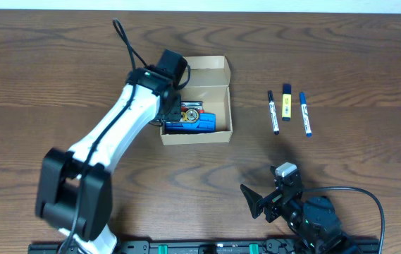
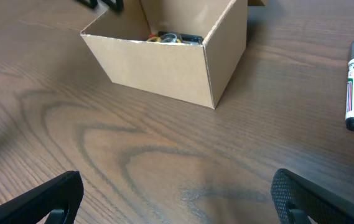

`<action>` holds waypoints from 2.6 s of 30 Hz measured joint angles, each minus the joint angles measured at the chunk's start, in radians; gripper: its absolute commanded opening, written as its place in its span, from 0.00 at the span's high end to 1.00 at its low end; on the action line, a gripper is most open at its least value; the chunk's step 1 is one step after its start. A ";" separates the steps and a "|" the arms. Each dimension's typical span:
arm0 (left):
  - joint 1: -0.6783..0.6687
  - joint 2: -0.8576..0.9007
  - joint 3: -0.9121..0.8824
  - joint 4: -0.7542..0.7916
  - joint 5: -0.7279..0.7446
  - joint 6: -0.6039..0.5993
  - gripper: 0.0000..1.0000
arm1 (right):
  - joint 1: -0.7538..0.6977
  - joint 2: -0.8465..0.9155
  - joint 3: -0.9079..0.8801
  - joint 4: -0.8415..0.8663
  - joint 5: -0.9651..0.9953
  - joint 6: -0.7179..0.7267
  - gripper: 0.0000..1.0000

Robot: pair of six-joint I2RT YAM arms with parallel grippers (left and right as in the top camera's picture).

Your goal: Pack container

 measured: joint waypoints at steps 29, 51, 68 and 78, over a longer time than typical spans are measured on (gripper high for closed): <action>0.000 -0.750 0.097 -0.379 0.121 0.566 0.05 | 0.000 0.000 0.000 0.000 0.000 0.000 0.01; 0.000 -0.739 0.097 -0.380 0.121 0.567 0.05 | 0.000 0.000 -0.001 0.113 -0.106 0.497 0.01; 0.000 -0.739 0.096 -0.381 0.121 0.567 0.05 | -0.215 0.480 0.327 -0.038 -0.087 0.372 0.01; 0.000 -0.739 0.096 -0.381 0.124 0.567 0.05 | -0.384 1.084 0.777 -0.112 0.022 0.155 0.01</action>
